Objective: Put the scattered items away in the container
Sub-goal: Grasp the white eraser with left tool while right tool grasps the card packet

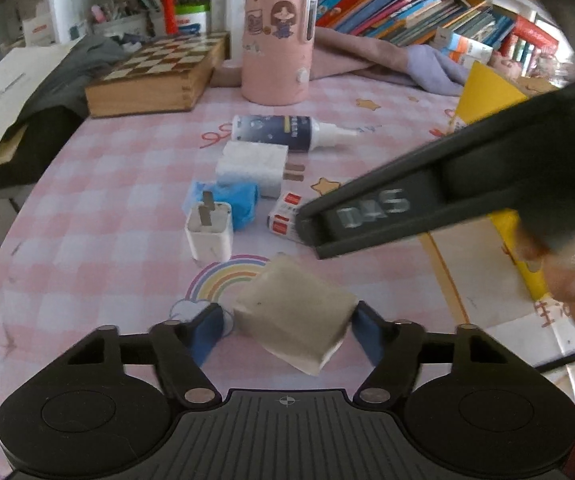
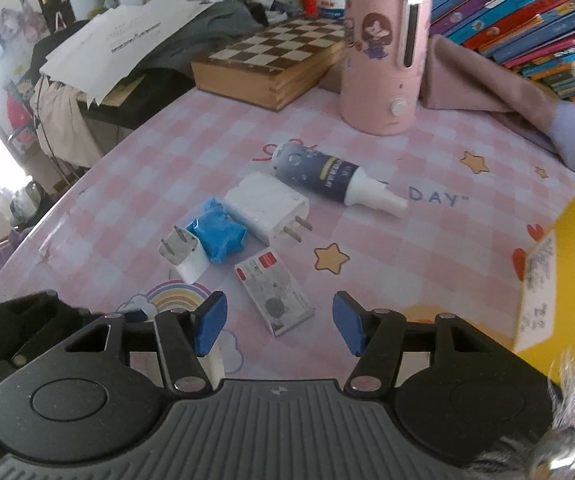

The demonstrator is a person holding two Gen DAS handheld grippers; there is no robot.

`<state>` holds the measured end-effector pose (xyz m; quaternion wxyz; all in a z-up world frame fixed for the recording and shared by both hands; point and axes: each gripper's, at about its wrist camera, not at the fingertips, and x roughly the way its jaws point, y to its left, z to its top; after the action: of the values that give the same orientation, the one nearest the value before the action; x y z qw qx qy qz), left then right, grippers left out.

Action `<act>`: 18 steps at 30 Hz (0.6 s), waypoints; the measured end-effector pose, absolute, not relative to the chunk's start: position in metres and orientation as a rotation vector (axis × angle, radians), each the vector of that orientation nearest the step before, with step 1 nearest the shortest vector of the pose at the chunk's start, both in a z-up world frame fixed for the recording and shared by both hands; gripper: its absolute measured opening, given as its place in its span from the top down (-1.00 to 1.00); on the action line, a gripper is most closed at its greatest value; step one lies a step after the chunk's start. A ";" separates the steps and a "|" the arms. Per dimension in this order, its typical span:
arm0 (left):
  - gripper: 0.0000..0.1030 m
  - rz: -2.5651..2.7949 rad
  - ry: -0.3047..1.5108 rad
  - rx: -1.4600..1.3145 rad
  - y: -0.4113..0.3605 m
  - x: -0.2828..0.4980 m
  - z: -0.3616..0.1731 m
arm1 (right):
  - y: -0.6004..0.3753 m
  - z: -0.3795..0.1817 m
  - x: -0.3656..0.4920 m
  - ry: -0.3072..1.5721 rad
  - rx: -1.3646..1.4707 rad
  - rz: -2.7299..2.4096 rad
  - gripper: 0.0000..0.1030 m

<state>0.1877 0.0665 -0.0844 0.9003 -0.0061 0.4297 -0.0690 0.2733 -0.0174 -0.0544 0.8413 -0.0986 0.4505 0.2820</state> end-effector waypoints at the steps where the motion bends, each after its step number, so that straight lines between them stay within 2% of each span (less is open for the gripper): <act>1: -0.09 -0.148 0.890 -0.010 0.067 0.187 -0.084 | -0.015 -0.057 0.276 0.956 -0.215 0.599 -0.11; 4: 0.04 -0.148 0.903 -0.032 0.072 0.186 -0.081 | -0.005 -0.065 0.283 0.969 -0.242 0.603 -0.09; 7: 0.09 -0.112 0.913 -0.054 0.081 0.184 -0.079 | 0.002 -0.072 0.290 0.998 -0.253 0.604 0.03; 12: 0.11 -0.065 0.909 -0.103 0.095 0.183 -0.071 | 0.004 -0.075 0.291 0.998 -0.268 0.607 0.17; 16: 0.12 -0.048 0.897 -0.115 0.099 0.180 -0.064 | 0.005 -0.075 0.290 0.975 -0.305 0.601 0.40; 18: 0.12 -0.045 0.886 -0.129 0.101 0.178 -0.058 | 0.001 -0.075 0.290 0.970 -0.298 0.604 0.45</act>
<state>0.1781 0.1014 -0.0584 0.9012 -0.0622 0.4284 -0.0219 0.2897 0.0015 -0.0752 0.8306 -0.1407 0.4575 0.2845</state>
